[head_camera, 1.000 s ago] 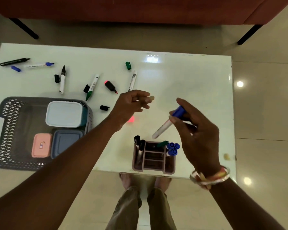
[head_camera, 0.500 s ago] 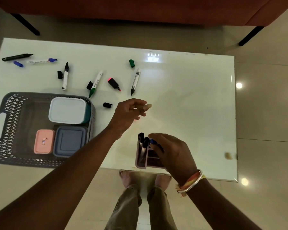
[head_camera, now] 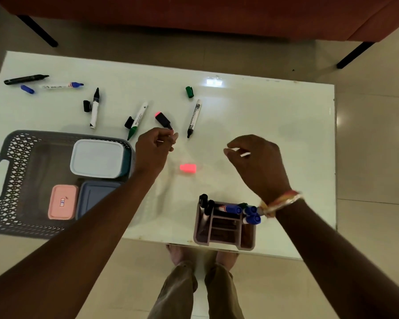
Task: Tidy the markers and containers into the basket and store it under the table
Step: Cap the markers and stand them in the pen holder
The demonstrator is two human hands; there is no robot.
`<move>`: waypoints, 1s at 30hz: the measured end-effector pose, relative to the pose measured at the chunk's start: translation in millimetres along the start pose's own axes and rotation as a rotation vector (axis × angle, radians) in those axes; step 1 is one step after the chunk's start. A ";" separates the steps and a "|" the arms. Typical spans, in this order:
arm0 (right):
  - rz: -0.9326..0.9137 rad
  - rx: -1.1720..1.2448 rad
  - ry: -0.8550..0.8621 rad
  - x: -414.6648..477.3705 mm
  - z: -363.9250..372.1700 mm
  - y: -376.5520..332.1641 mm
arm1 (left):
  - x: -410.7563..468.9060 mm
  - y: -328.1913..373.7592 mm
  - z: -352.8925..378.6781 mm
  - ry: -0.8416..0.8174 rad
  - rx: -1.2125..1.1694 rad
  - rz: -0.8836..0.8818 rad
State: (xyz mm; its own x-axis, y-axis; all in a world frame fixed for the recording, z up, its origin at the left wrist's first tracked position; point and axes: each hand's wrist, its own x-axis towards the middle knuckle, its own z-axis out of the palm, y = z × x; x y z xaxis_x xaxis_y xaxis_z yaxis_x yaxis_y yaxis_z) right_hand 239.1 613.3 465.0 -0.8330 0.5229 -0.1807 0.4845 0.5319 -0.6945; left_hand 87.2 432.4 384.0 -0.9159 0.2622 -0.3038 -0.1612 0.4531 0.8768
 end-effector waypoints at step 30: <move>0.362 0.373 -0.176 68.9 86.2 3.9 | 93.8 13.5 -15.4 -0.438 1.028 0.271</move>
State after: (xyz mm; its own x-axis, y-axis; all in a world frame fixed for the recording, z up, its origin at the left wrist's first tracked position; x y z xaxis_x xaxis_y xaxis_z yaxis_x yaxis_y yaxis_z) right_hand 160.6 594.0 389.8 -0.6780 0.4928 -0.5454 0.6478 0.0500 -0.7602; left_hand -6.5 450.0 373.1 -0.6360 0.6397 -0.4316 0.5822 0.7649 0.2757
